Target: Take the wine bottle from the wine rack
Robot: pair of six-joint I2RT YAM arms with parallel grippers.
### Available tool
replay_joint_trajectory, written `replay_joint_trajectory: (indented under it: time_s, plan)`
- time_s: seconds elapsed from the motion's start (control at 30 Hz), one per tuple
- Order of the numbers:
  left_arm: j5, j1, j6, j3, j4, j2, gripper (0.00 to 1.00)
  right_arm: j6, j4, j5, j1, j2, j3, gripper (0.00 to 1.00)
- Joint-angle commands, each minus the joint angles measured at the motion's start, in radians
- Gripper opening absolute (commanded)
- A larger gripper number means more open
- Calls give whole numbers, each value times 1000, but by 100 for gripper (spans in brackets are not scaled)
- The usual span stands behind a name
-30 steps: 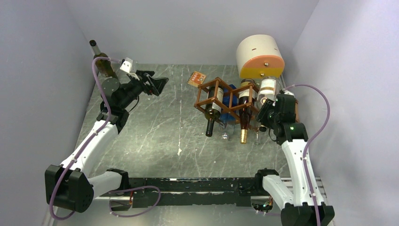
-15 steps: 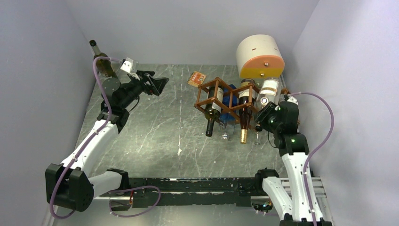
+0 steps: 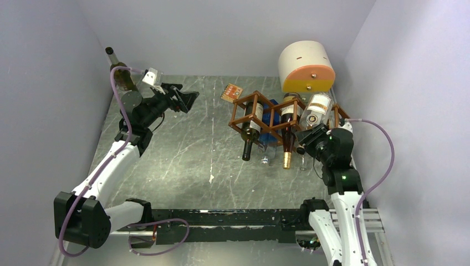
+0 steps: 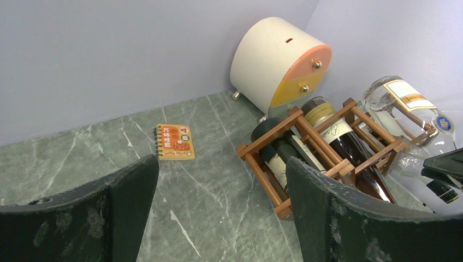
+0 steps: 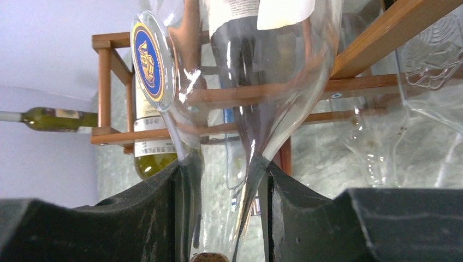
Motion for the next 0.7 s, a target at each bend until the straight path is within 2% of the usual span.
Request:
replay_joint_trajectory:
  time_s: [0.0,0.17,0.67]
  plan:
    - [9,-9,-1,15,10,4,90,87,323,-38,-4,-79,1,0]
    - [12,-8,-3,14,12,6,90,145,382,-46,-4,-118,-8,0]
    - [12,-9,-2,15,10,6,90,95,385,-92,-4,-116,21,0]
